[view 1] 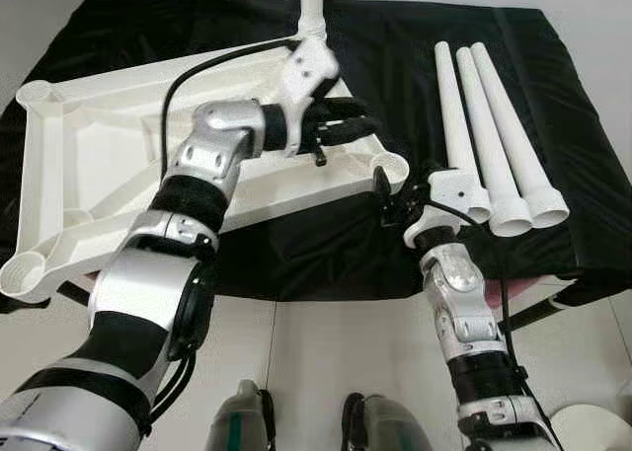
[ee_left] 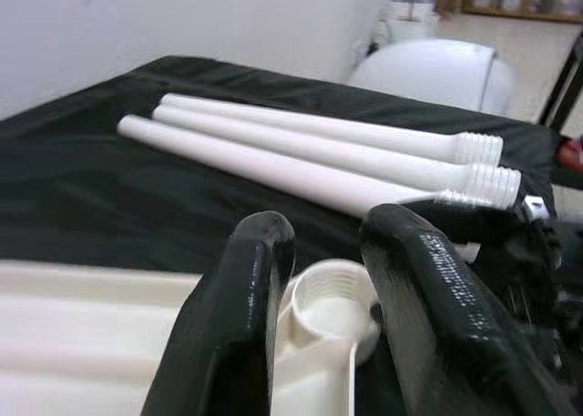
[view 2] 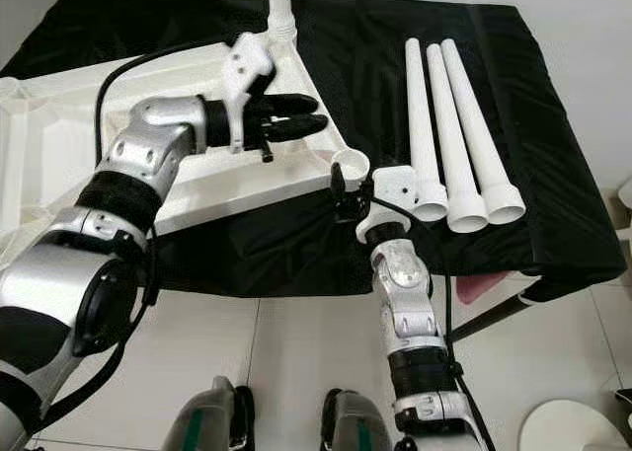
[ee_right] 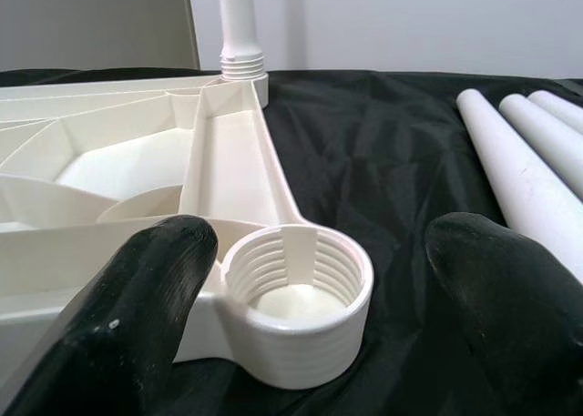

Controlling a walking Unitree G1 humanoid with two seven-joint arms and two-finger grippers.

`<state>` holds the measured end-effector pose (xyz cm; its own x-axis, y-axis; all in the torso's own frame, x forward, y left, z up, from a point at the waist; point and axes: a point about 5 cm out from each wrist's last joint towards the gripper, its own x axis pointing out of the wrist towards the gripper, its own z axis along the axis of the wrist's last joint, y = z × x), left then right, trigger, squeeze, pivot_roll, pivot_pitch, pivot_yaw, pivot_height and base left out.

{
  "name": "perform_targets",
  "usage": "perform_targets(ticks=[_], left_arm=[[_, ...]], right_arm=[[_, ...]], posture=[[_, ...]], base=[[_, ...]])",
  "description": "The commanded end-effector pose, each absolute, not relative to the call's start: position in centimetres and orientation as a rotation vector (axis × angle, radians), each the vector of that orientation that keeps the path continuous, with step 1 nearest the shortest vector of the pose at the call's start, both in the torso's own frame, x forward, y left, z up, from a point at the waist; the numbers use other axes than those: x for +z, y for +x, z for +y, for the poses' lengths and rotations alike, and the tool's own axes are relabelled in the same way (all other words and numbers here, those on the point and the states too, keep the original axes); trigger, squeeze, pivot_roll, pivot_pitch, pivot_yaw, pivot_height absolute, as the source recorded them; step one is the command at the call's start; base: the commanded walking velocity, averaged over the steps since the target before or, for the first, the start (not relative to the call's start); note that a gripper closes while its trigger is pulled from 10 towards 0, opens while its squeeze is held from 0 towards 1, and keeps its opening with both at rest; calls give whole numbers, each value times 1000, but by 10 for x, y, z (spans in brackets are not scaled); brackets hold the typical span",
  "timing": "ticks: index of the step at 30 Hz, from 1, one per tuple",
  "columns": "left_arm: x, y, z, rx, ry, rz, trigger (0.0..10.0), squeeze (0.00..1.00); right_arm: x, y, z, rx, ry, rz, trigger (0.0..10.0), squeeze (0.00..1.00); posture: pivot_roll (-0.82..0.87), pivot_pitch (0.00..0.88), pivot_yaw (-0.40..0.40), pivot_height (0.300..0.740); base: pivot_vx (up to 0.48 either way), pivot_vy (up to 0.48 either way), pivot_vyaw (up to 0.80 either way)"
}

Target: Building children table

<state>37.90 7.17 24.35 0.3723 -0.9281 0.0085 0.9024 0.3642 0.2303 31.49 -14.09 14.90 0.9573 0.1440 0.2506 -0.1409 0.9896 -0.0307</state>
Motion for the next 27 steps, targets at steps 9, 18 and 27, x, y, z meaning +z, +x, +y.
perform_targets(ticks=[9,18,27], left_arm=[[225,388,119,-468,-63,-208,10000,0],[205,378,139,-274,-189,-231,10000,0],[201,366,155,-188,-177,-267,10000,0]], right_arm=[[150,332,-148,52,3,-242,10000,0],[153,342,-153,35,-3,-228,10000,0],[154,347,-152,39,-8,-246,10000,0]], posture=[[38,0,-12,740],[34,0,-35,740],[35,0,-38,740]], base=[[0,0,0],[0,0,0],[0,0,0]])
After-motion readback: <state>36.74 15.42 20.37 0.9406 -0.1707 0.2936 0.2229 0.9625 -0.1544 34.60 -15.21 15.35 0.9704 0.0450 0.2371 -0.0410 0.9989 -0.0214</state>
